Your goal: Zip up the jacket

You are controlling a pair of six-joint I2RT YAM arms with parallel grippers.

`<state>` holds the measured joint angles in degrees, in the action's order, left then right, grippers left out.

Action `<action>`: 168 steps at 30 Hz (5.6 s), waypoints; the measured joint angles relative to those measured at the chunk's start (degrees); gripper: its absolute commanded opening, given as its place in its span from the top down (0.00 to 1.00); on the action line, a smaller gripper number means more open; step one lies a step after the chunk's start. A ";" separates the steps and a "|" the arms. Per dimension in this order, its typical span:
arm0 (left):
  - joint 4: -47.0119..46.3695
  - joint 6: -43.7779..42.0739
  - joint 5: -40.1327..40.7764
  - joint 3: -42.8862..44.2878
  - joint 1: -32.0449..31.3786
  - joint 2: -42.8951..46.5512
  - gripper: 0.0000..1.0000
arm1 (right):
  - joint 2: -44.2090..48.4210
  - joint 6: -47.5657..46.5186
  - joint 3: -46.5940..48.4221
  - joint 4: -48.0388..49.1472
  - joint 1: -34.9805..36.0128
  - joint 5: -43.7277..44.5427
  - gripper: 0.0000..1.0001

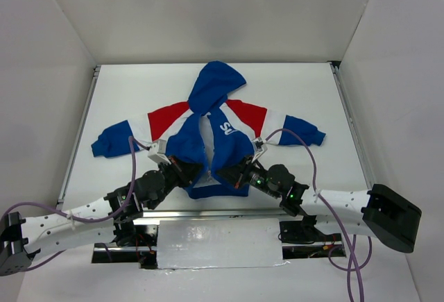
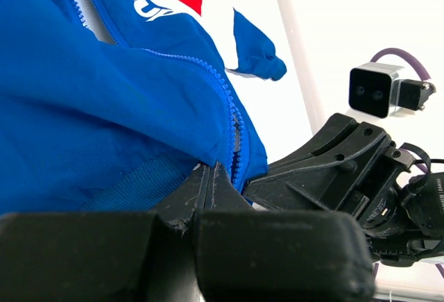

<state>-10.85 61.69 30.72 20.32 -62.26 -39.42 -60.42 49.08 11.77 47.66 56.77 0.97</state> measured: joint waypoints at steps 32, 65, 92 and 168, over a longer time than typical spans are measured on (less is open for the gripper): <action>-1.20 0.09 -0.04 -1.25 0.00 0.39 1.00 | 0.46 -0.02 0.00 0.20 -1.44 -1.92 1.00; -1.38 0.00 0.00 -1.25 0.00 0.57 1.00 | -0.57 0.15 0.00 0.20 -1.70 -3.48 1.00; -4.26 0.20 -0.66 -2.86 0.00 0.44 1.00 | -0.70 0.35 1.09 0.13 -3.19 -5.09 1.00; -16.52 -23.04 -19.56 -4.11 1.36 -9.14 1.00 | 2.56 30.97 15.58 -42.71 -5.64 2.49 1.00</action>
<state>-27.38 38.65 11.16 16.21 -60.90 -48.56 -57.87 80.05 27.35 4.95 51.13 3.46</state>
